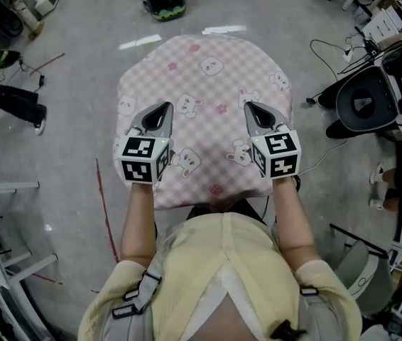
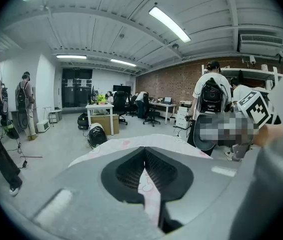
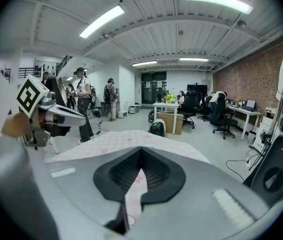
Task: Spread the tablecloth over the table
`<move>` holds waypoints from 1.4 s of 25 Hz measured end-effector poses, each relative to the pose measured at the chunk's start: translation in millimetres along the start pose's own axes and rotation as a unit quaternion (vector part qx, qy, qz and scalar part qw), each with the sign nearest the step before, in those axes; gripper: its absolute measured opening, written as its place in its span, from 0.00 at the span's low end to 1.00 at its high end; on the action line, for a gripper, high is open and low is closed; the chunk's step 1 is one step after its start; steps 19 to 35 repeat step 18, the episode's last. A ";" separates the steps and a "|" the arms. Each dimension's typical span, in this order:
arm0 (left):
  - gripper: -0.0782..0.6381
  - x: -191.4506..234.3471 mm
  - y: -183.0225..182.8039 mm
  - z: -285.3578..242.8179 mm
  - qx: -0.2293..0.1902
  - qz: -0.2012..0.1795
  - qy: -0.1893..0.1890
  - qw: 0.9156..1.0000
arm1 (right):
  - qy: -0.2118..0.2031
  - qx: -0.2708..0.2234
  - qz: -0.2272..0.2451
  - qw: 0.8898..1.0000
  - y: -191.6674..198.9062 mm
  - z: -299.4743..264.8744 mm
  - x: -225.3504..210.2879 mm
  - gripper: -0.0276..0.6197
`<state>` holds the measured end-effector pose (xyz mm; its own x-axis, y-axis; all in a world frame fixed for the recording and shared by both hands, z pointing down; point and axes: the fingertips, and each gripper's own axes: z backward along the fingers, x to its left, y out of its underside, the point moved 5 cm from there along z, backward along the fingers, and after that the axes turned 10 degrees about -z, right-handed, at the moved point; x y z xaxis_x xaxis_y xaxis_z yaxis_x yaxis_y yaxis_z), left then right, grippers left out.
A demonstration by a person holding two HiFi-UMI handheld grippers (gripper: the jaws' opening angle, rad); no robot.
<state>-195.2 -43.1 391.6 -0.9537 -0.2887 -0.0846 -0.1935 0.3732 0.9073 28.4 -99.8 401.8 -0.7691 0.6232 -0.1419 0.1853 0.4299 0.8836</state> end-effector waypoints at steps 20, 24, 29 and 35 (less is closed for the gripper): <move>0.12 12.9 16.7 -10.9 0.021 0.008 -0.001 1.000 | -0.007 0.009 -0.015 1.000 3.2 -20.8 -1.0 0.05; 0.12 12.9 16.7 -10.9 0.021 0.008 -0.001 1.000 | -0.007 0.009 -0.015 1.000 3.2 -20.8 -1.0 0.05; 0.12 12.9 16.7 -10.9 0.021 0.008 -0.001 1.000 | -0.007 0.009 -0.015 1.000 3.2 -20.8 -1.0 0.05; 0.12 12.9 16.7 -10.9 0.021 0.008 -0.001 1.000 | -0.007 0.009 -0.015 1.000 3.2 -20.8 -1.0 0.05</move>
